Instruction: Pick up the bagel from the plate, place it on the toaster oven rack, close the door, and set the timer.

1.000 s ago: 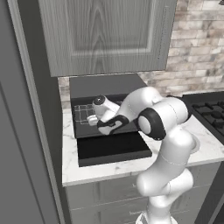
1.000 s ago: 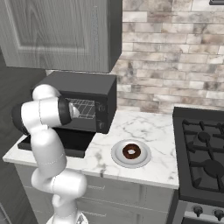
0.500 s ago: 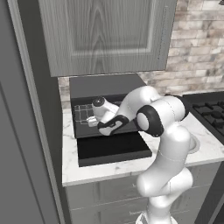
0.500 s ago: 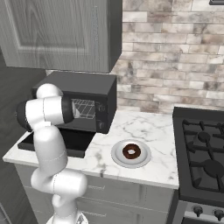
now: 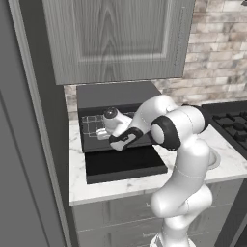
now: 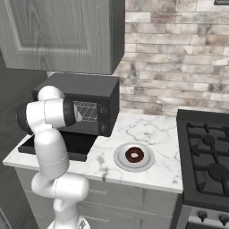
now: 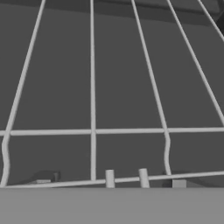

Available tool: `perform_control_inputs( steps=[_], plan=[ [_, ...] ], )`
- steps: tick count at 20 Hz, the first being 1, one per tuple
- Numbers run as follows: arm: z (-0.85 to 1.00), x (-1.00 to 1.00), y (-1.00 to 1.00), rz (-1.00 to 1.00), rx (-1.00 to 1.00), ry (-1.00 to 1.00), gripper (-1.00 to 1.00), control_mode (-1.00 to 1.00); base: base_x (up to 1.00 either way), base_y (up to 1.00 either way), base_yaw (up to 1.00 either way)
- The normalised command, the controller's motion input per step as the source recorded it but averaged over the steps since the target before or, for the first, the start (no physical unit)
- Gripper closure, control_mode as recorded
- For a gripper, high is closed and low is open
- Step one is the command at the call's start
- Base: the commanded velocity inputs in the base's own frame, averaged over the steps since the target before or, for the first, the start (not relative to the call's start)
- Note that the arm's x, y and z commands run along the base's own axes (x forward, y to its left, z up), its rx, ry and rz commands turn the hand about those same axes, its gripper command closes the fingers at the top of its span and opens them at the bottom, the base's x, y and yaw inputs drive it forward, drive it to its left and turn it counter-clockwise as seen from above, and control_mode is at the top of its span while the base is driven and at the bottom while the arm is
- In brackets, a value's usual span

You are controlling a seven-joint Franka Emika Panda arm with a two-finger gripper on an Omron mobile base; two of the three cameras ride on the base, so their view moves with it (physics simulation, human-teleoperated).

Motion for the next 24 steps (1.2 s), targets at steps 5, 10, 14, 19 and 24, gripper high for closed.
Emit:
perform_control_inputs(
  steps=[5, 10, 14, 19, 24],
  plan=[
    [-0.04, 0.0, 0.0, 0.0, 0.07, 0.0, 1.0, -1.0, 0.0, 0.0, 0.0],
    [0.0, -0.05, 0.02, 0.0, 0.02, 0.0, 1.0, -1.0, 0.0, 0.0, 0.0],
    [0.0, -0.24, 0.07, 0.0, 0.0, 0.0, 1.0, -1.0, 0.0, 0.0, 0.0],
    [0.0, -0.55, 0.05, 0.0, 0.0, 0.0, 1.0, -1.0, 0.0, 0.0, 0.0],
    [0.0, -0.69, 0.0, 0.0, 0.0, 0.04, 1.0, -1.0, 0.0, 0.0, 0.0]
  ],
)
